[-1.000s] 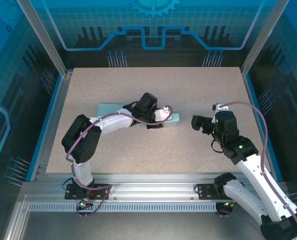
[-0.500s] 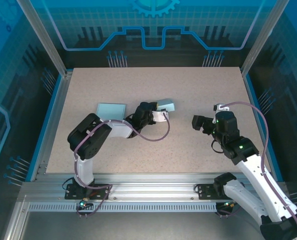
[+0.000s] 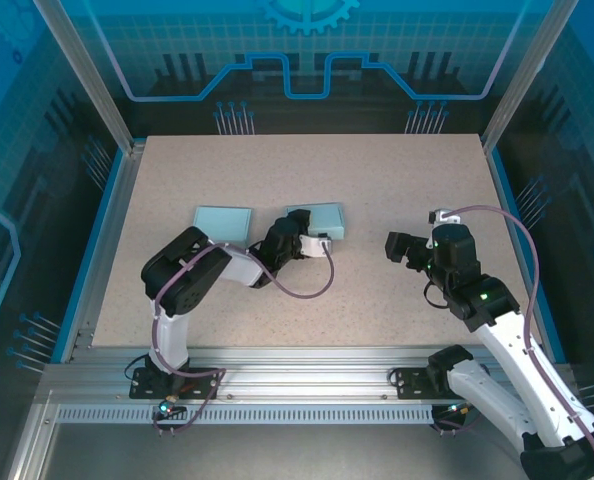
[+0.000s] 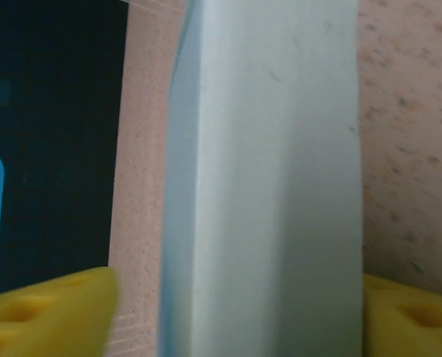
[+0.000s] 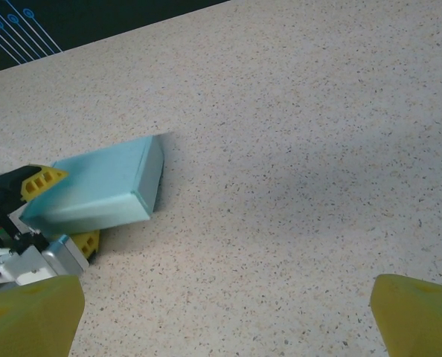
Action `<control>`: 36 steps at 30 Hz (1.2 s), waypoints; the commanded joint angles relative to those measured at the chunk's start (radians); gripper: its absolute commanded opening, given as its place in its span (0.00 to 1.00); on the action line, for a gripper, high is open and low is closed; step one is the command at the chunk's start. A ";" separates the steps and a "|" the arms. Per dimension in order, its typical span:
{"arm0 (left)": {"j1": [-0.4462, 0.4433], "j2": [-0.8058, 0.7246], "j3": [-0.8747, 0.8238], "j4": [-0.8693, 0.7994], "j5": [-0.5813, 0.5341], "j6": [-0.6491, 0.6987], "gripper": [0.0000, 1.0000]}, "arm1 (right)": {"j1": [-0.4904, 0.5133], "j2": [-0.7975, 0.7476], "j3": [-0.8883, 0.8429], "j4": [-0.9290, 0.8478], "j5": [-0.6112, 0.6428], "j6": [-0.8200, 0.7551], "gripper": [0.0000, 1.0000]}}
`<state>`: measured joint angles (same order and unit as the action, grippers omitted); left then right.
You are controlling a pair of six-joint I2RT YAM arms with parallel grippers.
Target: Fold the paper box
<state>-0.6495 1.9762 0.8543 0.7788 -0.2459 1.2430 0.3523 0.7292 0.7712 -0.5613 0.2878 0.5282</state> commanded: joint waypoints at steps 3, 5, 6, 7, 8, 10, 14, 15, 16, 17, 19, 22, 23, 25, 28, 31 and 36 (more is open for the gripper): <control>-0.035 -0.043 -0.064 0.031 -0.012 0.019 0.99 | -0.011 -0.004 0.028 -0.034 0.008 0.015 1.00; -0.052 -0.082 -0.099 0.030 -0.021 0.006 0.99 | -0.010 -0.003 0.036 -0.047 0.006 0.013 1.00; -0.063 -0.108 -0.118 0.017 -0.027 -0.007 0.99 | -0.010 -0.002 0.040 -0.053 0.002 0.011 1.00; -0.073 -0.134 -0.132 0.003 -0.034 -0.024 0.99 | -0.010 -0.002 0.046 -0.056 0.000 0.008 1.00; -0.087 -0.165 -0.145 -0.023 -0.045 -0.044 0.99 | -0.010 -0.001 0.050 -0.061 -0.002 0.008 1.00; -0.119 -0.228 -0.164 -0.100 -0.074 -0.087 0.99 | -0.011 0.004 0.060 -0.069 -0.004 0.007 1.00; -0.182 -0.382 -0.149 -0.388 -0.111 -0.271 0.99 | -0.010 0.014 0.077 -0.066 -0.012 0.000 1.00; -0.185 -0.424 -0.144 -0.433 -0.118 -0.356 0.99 | -0.011 0.019 0.079 -0.065 -0.011 -0.003 1.00; -0.184 -0.464 -0.143 -0.462 -0.128 -0.430 0.99 | -0.011 0.024 0.083 -0.063 -0.011 -0.007 1.00; -0.180 -0.507 -0.148 -0.476 -0.149 -0.496 0.99 | -0.012 0.032 0.086 -0.061 -0.013 -0.014 1.00; -0.174 -0.587 -0.164 -0.479 -0.203 -0.594 0.99 | -0.013 0.057 0.095 -0.062 -0.015 -0.025 1.00; -0.134 -0.704 -0.163 -0.527 -0.279 -0.746 0.99 | -0.021 0.110 0.103 -0.067 -0.006 -0.036 1.00; -0.113 -0.742 -0.161 -0.553 -0.302 -0.796 0.99 | -0.025 0.133 0.103 -0.067 -0.006 -0.043 1.00; -0.068 -0.815 -0.170 -0.588 -0.341 -0.884 0.99 | -0.035 0.179 0.136 -0.063 -0.011 -0.057 1.00; 0.030 -0.917 -0.205 -0.627 -0.377 -1.032 0.99 | -0.044 0.231 0.141 -0.050 -0.006 -0.066 1.00; 0.136 -1.000 -0.275 -0.629 -0.396 -1.161 0.99 | -0.053 0.232 0.088 0.036 0.025 -0.087 1.00; 0.242 -1.054 -0.368 -0.623 -0.393 -1.224 0.99 | -0.061 0.166 -0.070 0.287 0.083 -0.156 1.00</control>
<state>-0.4442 0.9314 0.5274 0.1864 -0.6128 0.1284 0.3061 0.9310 0.7654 -0.4389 0.3153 0.4294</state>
